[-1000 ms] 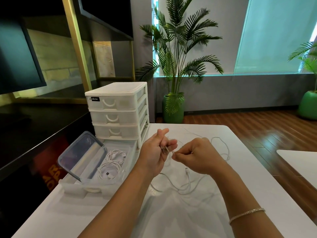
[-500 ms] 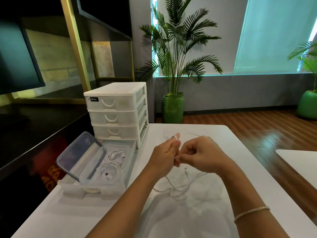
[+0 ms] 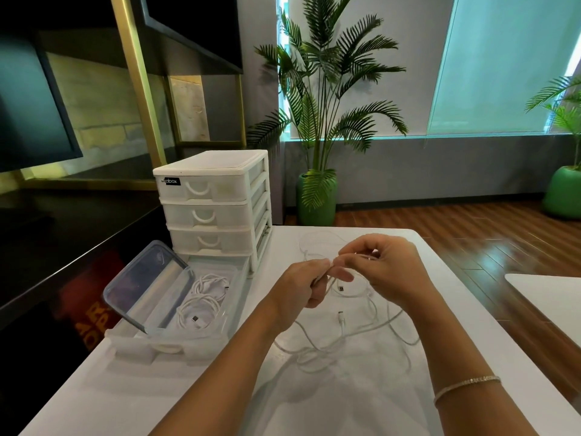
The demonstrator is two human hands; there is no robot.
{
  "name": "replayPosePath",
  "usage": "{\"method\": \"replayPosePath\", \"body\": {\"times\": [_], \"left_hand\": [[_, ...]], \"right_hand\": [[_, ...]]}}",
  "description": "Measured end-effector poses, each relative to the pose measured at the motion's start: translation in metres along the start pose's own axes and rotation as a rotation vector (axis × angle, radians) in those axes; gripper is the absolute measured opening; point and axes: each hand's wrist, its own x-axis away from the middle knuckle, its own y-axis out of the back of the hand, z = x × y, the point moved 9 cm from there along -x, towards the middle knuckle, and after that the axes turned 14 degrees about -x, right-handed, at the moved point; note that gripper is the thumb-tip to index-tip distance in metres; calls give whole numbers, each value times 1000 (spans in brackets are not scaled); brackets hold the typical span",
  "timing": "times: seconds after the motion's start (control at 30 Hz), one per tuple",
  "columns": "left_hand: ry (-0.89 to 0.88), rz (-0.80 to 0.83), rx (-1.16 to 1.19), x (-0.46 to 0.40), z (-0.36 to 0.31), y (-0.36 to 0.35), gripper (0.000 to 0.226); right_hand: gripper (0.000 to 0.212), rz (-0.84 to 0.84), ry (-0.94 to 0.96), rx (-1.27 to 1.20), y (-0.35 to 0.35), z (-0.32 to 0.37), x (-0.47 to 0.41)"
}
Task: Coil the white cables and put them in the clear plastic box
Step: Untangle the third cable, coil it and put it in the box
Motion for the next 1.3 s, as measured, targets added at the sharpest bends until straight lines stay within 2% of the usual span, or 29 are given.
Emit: {"method": "replayPosePath", "body": {"times": [0.1,0.3,0.47,0.7,0.97,1.17,1.3], "left_hand": [[-12,5,76,0,-1,0,48],[39,-27,495,0,-2,8,52],[53,-87,763,0,0,14,57],[66,-178,983,-1,5,23,56],[14,-292,1259,-5,19,40,38],[39,-359,1229,-5,20,40,43],[75,-425,984,-1,20,41,48]], "right_hand": [[8,-19,2,-32,1,-3,0],[22,-71,-43,-71,6,-13,-2],[25,-37,-86,-53,-1,-20,-2],[26,71,-129,9,-14,-26,-1],[25,298,-231,105,-35,-37,6],[19,422,-276,138,-44,-39,12],[17,469,-257,172,-48,-34,15]]}}
